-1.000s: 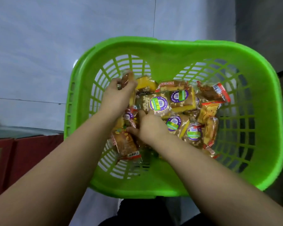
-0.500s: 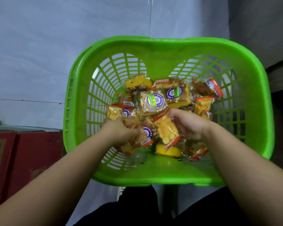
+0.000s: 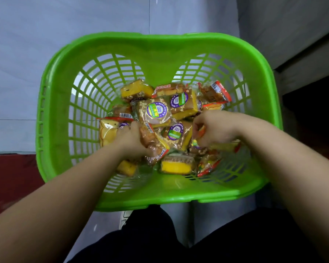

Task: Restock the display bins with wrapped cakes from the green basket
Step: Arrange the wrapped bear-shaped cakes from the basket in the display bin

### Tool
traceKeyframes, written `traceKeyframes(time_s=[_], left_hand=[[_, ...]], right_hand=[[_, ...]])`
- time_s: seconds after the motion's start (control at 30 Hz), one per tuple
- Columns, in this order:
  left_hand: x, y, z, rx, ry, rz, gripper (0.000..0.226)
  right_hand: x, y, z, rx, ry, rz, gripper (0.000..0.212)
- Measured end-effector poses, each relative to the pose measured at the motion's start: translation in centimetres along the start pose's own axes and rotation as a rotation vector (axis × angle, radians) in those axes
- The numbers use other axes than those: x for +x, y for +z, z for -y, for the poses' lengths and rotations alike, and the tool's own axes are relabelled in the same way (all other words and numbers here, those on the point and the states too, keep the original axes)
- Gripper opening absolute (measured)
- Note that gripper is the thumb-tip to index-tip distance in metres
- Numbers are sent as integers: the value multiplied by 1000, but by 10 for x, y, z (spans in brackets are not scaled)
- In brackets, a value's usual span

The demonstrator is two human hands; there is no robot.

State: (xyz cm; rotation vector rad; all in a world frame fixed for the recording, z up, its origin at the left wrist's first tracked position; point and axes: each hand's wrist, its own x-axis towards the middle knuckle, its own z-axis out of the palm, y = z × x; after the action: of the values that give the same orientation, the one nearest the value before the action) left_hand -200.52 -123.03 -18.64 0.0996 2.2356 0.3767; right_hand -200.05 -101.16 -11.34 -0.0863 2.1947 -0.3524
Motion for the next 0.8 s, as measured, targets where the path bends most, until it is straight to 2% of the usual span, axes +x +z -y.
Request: traceKeyframes(time_s=[0.07, 0.17, 0.27, 0.33, 0.5, 0.67, 0.73, 0.8], left_hand=[[0, 8, -3, 100, 30, -21, 93], [1, 10, -1, 3, 45, -54, 79], [2, 8, -1, -85, 55, -82, 72], [2, 6, -1, -187, 56, -98, 71], [-6, -8, -1, -566, 39, -94, 66], [-43, -29, -17, -917, -5, -206, 69], [-70, -44, -28, -980, -19, -244, 72], [-102, -64, -40, -1038, -1, -321, 68]], right_hand=[[-5, 3, 3, -258, -27, 114, 33], [-9, 19, 4, -533, -62, 210, 53], [-15, 39, -7, -769, -180, 71, 32], [-16, 46, -16, -783, -245, -11, 28], [-12, 33, -25, -452, -174, -120, 37], [-34, 13, -22, -105, -84, -236, 38], [-56, 0, -14, 216, -72, -354, 32], [-85, -17, 2, 661, -44, -471, 20]])
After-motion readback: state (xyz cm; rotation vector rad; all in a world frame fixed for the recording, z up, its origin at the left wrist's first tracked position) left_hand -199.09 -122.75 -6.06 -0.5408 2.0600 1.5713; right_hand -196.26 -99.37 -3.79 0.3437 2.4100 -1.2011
